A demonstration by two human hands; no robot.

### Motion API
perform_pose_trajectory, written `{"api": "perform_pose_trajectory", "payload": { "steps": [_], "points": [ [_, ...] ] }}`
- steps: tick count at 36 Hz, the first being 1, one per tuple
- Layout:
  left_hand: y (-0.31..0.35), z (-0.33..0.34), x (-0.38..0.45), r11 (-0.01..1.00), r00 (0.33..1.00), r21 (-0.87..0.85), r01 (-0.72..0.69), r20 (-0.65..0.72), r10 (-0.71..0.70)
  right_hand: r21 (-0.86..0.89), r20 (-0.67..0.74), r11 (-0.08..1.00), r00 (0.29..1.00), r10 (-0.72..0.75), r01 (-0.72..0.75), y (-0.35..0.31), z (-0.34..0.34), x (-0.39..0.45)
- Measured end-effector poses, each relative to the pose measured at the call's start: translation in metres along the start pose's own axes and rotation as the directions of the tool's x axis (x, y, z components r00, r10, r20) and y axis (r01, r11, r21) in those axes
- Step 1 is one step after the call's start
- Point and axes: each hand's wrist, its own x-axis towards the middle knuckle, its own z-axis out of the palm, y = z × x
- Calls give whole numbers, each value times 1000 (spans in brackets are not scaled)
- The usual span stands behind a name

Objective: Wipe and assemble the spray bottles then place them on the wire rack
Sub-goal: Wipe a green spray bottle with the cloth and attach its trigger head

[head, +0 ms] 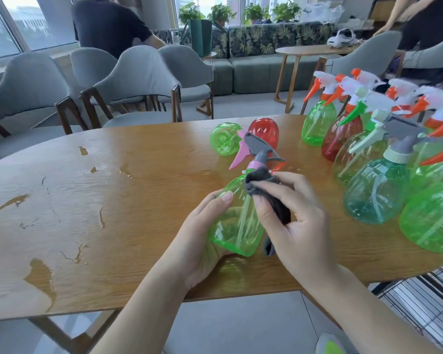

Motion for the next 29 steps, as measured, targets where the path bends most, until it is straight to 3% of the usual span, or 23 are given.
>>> {"api": "perform_pose_trajectory", "payload": {
  "steps": [3, 7, 11, 14, 17, 20, 29],
  "points": [
    [3, 3, 0, 992, 998, -126, 4, -57, -11, -65, 63, 990, 991, -121, 125, -4, 8, -10],
    [5, 0, 1, 981, 996, -191, 31, -75, -46, -124, 186, 913, 913, -364, 389, -9, 14, -20],
    [7, -1, -1, 986, 998, -169, 15, -54, -25, -171, 219, 868, 877, -428, 466, -4, 13, -20],
    [8, 3, -1, 986, 998, -163, -38, -46, 31, -181, 144, 904, 920, -365, 388, -1, 7, -10],
    [6, 4, 1, 990, 999, -136, -44, -17, 42, -148, 72, 976, 986, -150, 159, 6, 0, 4],
    [4, 4, 0, 991, 1000, -131, -24, -3, 24, -62, -1, 995, 997, 75, -75, 9, -4, 11],
    [7, 1, -1, 996, 1000, -82, -31, -8, 31, -43, 55, 998, 998, -33, 35, -1, 3, 0]
  ]
}}
